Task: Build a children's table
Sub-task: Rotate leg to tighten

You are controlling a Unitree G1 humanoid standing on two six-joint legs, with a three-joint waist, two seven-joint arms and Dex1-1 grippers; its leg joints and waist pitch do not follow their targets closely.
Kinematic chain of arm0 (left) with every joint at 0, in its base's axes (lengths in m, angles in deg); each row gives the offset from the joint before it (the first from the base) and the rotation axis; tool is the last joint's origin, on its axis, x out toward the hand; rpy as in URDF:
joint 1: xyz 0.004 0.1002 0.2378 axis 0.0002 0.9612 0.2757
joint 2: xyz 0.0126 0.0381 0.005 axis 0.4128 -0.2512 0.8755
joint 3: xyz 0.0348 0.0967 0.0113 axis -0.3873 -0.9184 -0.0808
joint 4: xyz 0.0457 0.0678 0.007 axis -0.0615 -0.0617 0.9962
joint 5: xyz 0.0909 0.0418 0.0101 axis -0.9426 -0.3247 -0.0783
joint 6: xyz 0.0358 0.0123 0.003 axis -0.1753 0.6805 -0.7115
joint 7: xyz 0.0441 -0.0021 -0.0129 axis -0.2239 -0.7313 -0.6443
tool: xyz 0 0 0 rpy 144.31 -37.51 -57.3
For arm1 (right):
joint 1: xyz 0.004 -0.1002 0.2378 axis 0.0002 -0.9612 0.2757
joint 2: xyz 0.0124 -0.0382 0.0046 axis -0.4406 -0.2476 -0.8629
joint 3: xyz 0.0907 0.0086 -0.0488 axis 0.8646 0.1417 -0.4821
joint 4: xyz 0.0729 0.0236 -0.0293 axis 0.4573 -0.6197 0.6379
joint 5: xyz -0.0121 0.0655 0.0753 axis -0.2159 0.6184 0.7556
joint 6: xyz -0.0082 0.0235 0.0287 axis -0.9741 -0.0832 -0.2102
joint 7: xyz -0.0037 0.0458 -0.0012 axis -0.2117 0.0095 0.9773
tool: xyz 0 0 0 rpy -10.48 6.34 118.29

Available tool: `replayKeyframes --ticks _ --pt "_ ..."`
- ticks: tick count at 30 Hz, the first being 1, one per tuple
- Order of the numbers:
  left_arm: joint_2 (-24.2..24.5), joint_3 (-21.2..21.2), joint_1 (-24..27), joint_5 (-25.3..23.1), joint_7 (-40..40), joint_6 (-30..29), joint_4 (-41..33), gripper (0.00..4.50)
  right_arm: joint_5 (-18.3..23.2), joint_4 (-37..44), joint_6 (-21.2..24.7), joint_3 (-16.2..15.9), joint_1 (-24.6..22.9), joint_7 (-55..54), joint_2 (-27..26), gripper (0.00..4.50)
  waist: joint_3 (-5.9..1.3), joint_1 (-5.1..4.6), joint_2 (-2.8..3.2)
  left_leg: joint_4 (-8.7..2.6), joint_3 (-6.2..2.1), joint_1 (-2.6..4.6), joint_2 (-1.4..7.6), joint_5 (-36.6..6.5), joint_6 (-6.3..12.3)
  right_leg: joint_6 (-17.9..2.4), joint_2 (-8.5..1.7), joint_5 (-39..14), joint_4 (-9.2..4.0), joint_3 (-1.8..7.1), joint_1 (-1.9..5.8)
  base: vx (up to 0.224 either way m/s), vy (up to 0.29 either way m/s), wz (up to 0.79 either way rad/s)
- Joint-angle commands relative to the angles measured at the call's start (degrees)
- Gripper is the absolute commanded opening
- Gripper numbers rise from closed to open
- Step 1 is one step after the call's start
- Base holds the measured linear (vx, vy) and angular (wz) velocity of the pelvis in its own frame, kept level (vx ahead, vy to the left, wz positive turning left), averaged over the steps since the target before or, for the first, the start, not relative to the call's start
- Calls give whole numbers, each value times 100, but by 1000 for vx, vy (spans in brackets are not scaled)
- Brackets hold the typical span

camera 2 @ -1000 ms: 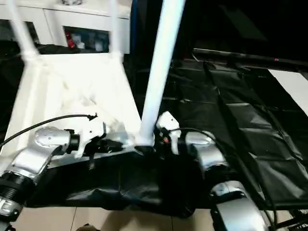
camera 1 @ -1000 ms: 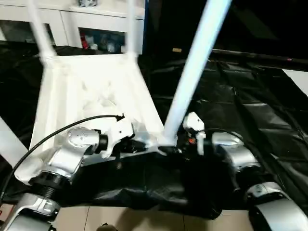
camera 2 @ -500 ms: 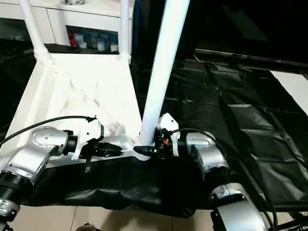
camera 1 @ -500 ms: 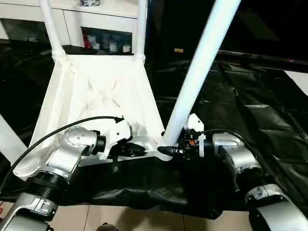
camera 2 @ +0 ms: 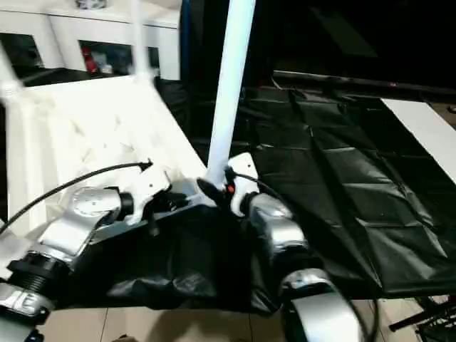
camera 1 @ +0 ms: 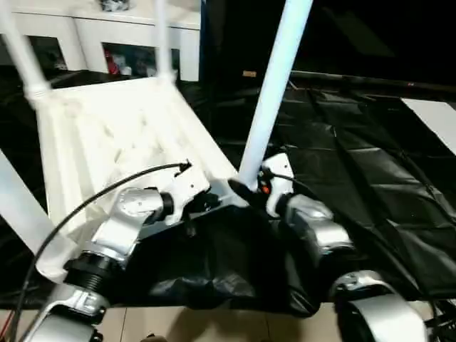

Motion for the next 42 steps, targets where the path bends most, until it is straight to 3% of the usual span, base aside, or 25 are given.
replayKeyframes --ticks 1,3,5,12,18,25,26,28,37,42 --pt "-320 -22 48 211 124 31 -300 0 -70 -178 91 -249 -75 307 -298 342 -344 20 55 -386 22 7 34 -1787 -101 -929 -282 -1712 -439 211 212 0 0 0" --pt "-309 -33 71 229 85 58 -320 0 -55 -159 90 -257 -70 368 -297 342 -351 20 70 -378 32 8 31 -1694 -46 -975 -278 -1532 -422 220 219 0 0 0" --pt "-269 -46 113 268 -16 149 -343 0 -128 -150 58 -331 -38 457 -230 384 -345 17 69 -378 40 12 32 -1659 -17 -1003 -274 -1469 -421 221 218 0 0 0" --pt "32 -119 235 503 -693 165 -557 0 -169 210 -124 -613 -127 1773 354 388 -340 35 67 -369 50 16 41 -1662 71 -1067 -275 -1377 -418 225 234 0 0 0" --pt "206 -83 270 776 -1356 326 -499 0 55 566 155 -701 -236 3193 961 388 -336 96 48 -361 62 26 41 -1576 142 -1118 -272 -1329 -418 225 242 0 0 0" --pt "492 -98 265 995 -2040 267 -551 0 124 863 465 -905 -342 4120 1317 388 -336 180 46 -361 66 46 56 -1580 129 -1140 -272 -1375 -409 220 232 0 0 0" --pt "498 -99 264 995 -2050 267 -549 0 126 867 470 -906 -343 4131 1319 360 -336 185 49 -360 68 48 58 -1583 121 -1148 -274 -1373 -407 221 229 0 0 0" --pt "581 -98 238 969 -2188 297 -493 0 142 944 579 -900 -365 4299 1338 360 -336 188 42 -364 65 43 59 -1554 94 -1166 -272 -1338 -398 215 234 0 0 0" --pt "619 -48 231 989 -2139 342 -429 0 143 988 615 -971 -414 4250 1291 282 -350 206 30 -352 67 35 56 -1414 73 -1174 -288 -1224 -379 215 242 0 0 0" --pt "342 158 174 898 -1495 203 -326 0 53 726 527 -662 -351 3217 1031 275 -333 174 28 -371 54 32 51 -1581 -40 -1077 -299 -1539 -409 219 231 0 0 0"
